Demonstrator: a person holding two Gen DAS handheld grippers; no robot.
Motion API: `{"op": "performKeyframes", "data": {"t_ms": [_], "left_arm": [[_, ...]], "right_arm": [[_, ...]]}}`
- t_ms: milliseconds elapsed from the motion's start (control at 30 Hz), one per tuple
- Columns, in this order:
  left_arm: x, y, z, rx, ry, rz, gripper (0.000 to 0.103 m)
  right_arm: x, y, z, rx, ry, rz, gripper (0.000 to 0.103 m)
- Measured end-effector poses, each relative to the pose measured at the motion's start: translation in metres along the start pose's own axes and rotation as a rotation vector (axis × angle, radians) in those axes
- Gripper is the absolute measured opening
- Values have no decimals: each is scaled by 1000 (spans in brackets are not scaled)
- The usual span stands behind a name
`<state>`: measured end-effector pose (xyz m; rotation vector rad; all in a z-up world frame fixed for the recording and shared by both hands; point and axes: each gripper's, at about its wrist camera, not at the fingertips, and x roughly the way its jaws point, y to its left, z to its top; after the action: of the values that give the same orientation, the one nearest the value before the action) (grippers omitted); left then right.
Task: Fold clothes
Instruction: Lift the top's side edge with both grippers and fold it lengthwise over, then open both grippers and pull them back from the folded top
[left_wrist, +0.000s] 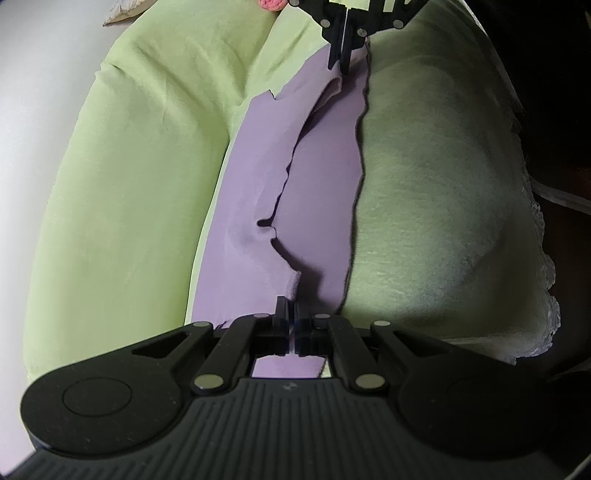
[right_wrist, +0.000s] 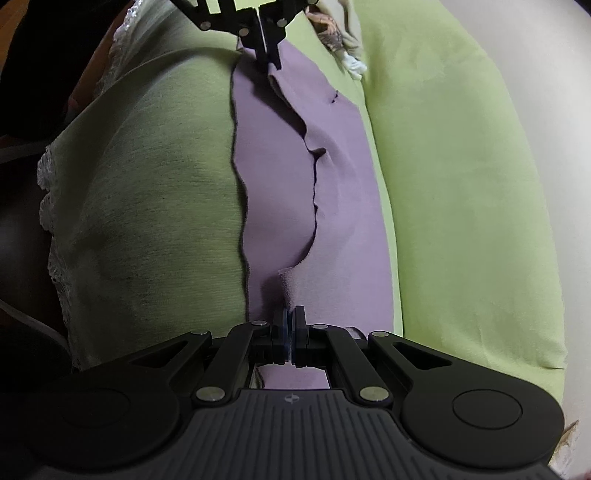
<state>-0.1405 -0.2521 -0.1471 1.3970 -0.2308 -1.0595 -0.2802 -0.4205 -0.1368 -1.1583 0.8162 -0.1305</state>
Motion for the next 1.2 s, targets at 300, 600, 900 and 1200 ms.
{"op": "performKeyframes", "data": {"t_ms": [300,600,900,1200], "left_arm": [[-4,-11,3,48,6,-15,3],[0,-23,6,106,24,0,2],[-26,19,7,-97,11,-61,6],[4,24,18,-276,120,-79,6]], "right_arm": [[-2,0,-15,-50,25,6,0],[2,-3,-24,-86,47,24,8],[-33,-67,-40,263,23,91,11],[2,-51,27,449,149,162,13]]}}
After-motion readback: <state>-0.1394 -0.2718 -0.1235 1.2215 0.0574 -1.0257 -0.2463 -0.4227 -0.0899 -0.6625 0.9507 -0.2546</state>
